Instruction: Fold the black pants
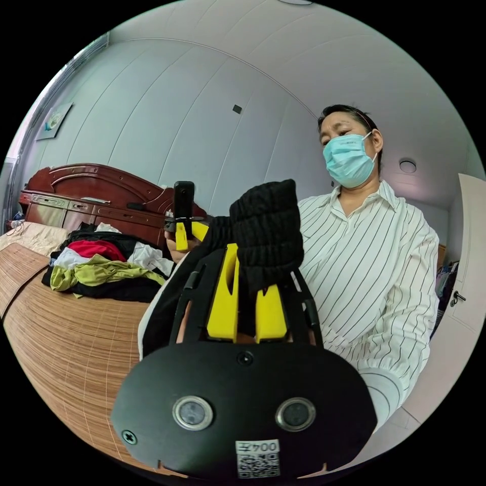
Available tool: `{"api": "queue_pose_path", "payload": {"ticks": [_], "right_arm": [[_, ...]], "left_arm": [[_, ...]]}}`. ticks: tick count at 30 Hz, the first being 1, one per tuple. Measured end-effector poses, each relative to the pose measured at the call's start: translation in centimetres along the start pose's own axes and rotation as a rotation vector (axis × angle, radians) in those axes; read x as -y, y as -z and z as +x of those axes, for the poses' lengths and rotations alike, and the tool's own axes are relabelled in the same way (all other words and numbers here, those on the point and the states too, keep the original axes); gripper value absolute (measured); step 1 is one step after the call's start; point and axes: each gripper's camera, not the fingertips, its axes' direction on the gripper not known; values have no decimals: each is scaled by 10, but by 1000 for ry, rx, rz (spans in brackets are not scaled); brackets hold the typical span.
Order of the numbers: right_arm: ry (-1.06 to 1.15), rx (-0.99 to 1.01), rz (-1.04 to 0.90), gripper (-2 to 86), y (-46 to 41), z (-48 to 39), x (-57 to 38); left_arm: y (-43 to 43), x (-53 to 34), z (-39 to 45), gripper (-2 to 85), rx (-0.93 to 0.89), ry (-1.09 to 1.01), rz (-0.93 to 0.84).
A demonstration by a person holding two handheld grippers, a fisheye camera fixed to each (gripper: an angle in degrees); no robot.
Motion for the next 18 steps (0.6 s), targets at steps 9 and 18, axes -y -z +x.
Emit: {"api": "queue_pose_path", "payload": {"ticks": [9, 18], "right_arm": [[-77, -83, -26, 143, 8, -4, -25], [15, -123, -67, 135, 2, -11, -3]], "left_arm": [[14, -8, -16, -5, -8, 16, 40], [11, -9, -37, -4, -85, 13, 37]]}}
